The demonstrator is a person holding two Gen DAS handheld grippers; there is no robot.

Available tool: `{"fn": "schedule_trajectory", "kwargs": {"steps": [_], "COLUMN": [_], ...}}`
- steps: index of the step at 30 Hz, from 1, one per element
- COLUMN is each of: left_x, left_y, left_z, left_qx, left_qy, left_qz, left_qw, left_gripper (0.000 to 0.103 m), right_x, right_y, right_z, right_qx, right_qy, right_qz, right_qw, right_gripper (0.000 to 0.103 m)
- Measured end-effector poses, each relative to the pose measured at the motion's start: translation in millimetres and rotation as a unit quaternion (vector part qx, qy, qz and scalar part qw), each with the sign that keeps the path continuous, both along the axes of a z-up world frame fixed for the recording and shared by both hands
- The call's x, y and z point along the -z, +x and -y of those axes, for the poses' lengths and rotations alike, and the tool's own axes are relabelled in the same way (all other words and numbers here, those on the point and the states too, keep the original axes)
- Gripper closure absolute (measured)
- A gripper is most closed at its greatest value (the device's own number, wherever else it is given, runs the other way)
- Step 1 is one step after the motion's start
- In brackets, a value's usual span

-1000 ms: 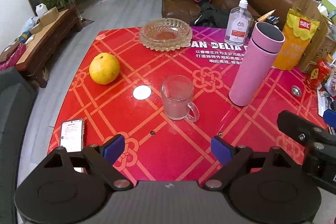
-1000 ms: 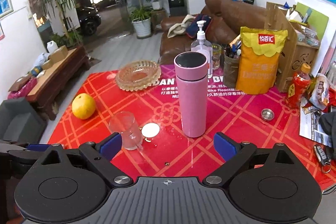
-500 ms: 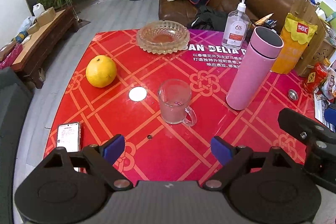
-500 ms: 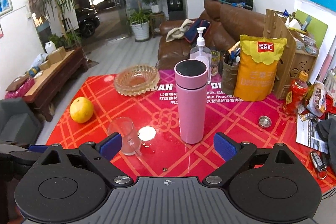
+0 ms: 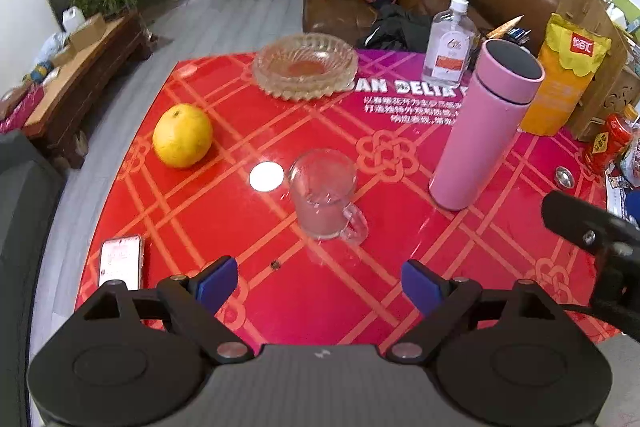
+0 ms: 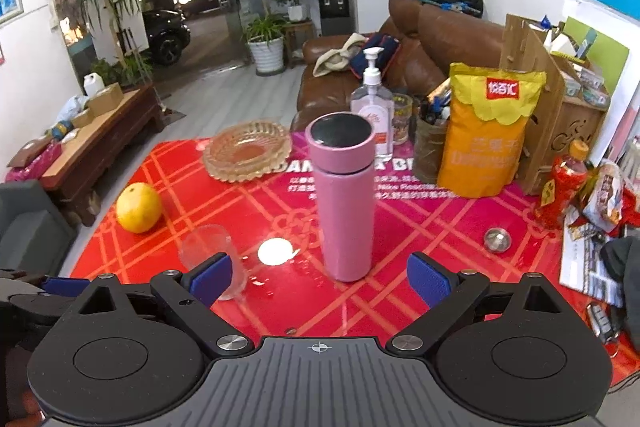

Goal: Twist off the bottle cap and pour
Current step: 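Move the left gripper toward the pink thermos bottle on the table, then close the left gripper around the pink thermos bottle body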

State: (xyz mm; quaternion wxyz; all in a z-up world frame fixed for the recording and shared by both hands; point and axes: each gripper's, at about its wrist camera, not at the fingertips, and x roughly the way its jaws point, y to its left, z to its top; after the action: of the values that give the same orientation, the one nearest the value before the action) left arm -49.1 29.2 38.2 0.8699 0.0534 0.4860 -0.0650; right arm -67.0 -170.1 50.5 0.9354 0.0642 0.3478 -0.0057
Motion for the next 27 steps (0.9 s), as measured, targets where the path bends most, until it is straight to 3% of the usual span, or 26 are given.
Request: {"fn": "schedule_trajectory", "kwargs": {"steps": [8, 11, 14, 19, 24, 27], "left_x": [17, 27, 37, 50, 54, 55], "left_y": [11, 21, 27, 37, 35, 37], "left_z": [52, 73, 92, 114, 96, 88], "left_qx": [0.074, 0.079, 0.082, 0.053, -0.004, -0.018], "left_qy": [-0.035, -0.049, -0.066, -0.058, -0.043, -0.061], "left_qz": [0.044, 0.053, 0.080, 0.069, 0.066, 0.072], "left_qw": [0.9957, 0.9942, 0.9912, 0.9946, 0.9969, 0.9954], "left_gripper": [0.027, 0.036, 0.037, 0.037, 0.033, 0.034], "right_x": [-2, -3, -4, -4, 4, 9], "right_y": [20, 28, 35, 46, 48, 49], "right_z": [33, 45, 57, 77, 84, 89], "right_qx": [-0.015, -0.020, -0.026, -0.037, -0.060, -0.074], "right_qy": [-0.005, -0.008, -0.010, -0.011, 0.003, 0.011], "right_qz": [0.017, 0.023, 0.030, 0.039, 0.035, 0.032], "right_qw": [1.000, 0.999, 0.999, 0.999, 0.998, 0.997], "right_gripper": [0.007, 0.007, 0.007, 0.007, 0.007, 0.007]}}
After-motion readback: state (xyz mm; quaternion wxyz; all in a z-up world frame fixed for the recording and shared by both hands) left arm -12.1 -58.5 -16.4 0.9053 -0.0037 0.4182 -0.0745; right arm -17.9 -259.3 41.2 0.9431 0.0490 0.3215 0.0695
